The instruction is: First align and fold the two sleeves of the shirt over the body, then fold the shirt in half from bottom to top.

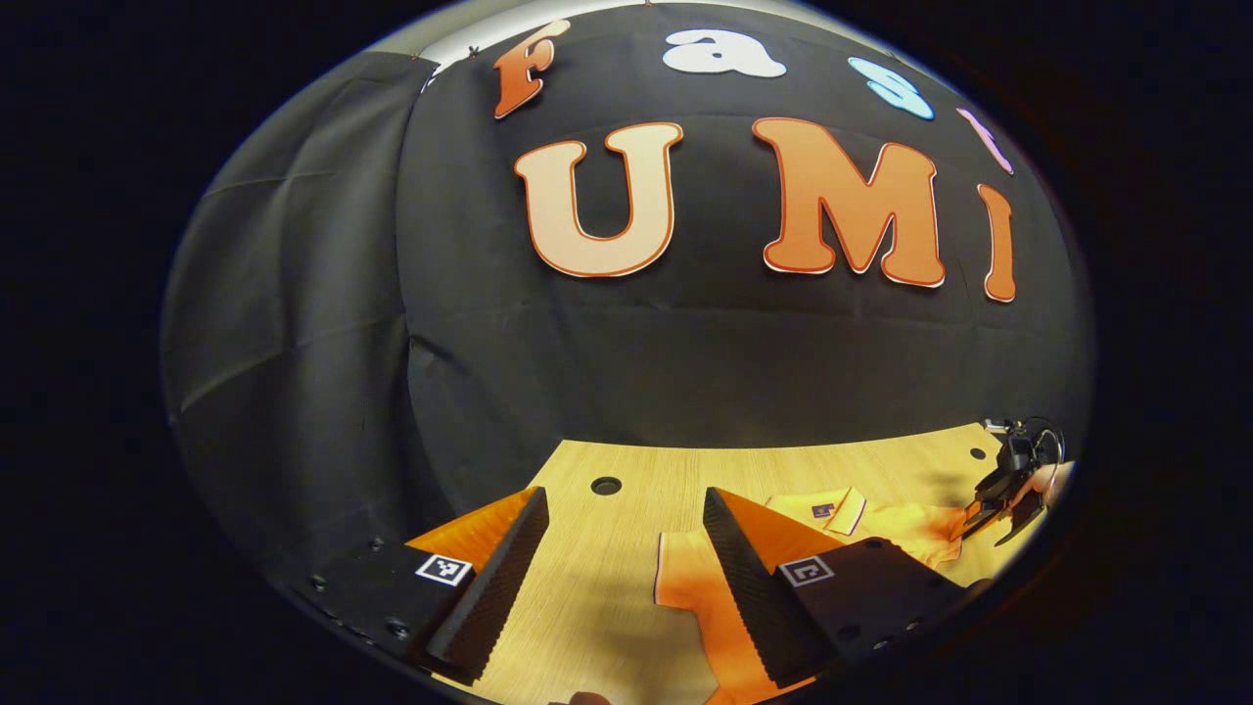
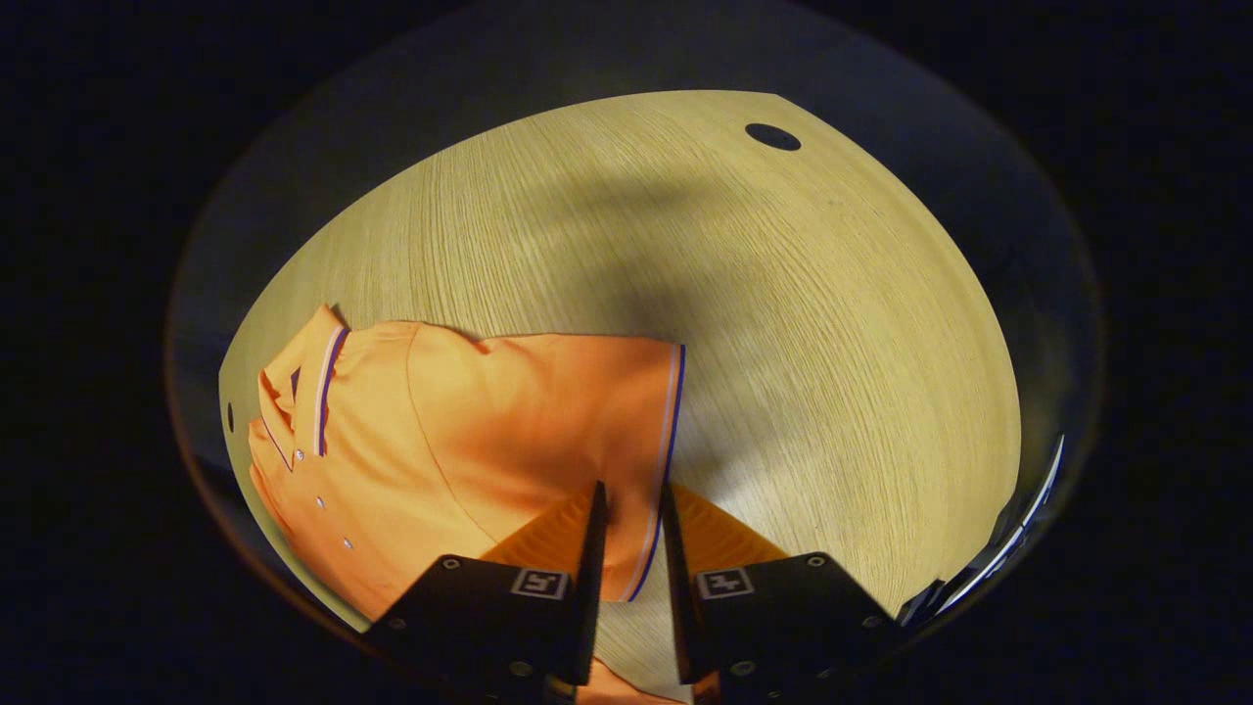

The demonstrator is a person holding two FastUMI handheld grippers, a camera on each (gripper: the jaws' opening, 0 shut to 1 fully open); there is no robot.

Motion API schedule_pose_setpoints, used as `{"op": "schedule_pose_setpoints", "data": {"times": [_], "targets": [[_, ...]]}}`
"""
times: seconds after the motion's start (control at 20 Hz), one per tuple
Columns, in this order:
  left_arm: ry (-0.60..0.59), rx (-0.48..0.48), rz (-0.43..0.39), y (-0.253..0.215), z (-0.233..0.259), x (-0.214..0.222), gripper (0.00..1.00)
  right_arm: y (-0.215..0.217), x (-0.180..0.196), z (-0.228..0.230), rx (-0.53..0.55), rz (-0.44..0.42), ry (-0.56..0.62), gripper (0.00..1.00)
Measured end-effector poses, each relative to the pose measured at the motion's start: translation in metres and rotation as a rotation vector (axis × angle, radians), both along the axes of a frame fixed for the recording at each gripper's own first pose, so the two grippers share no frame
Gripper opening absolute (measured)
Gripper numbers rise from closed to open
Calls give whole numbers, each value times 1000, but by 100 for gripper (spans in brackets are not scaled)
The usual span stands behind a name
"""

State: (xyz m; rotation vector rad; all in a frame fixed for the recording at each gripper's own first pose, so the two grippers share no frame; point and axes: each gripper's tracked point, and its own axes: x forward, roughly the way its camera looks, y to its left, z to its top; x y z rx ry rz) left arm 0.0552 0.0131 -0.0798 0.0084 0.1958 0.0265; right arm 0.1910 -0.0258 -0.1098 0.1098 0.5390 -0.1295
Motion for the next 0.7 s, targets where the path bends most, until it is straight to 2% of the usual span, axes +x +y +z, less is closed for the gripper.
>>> {"op": "schedule_pose_setpoints", "data": {"times": [0.1,0.15,0.4,0.7], "targets": [[-12,2,-1,0,5,-1,98,4,2,4,8,12,-16,11],[-15,3,-1,1,5,-2,98,5,2,6,7,31,-30,5],[-30,6,13,19,8,-10,98,15,-9,25,-27,60,-90,5],[-33,-29,15,29,4,-17,98,46,-46,74,-81,133,-198,5]]}}
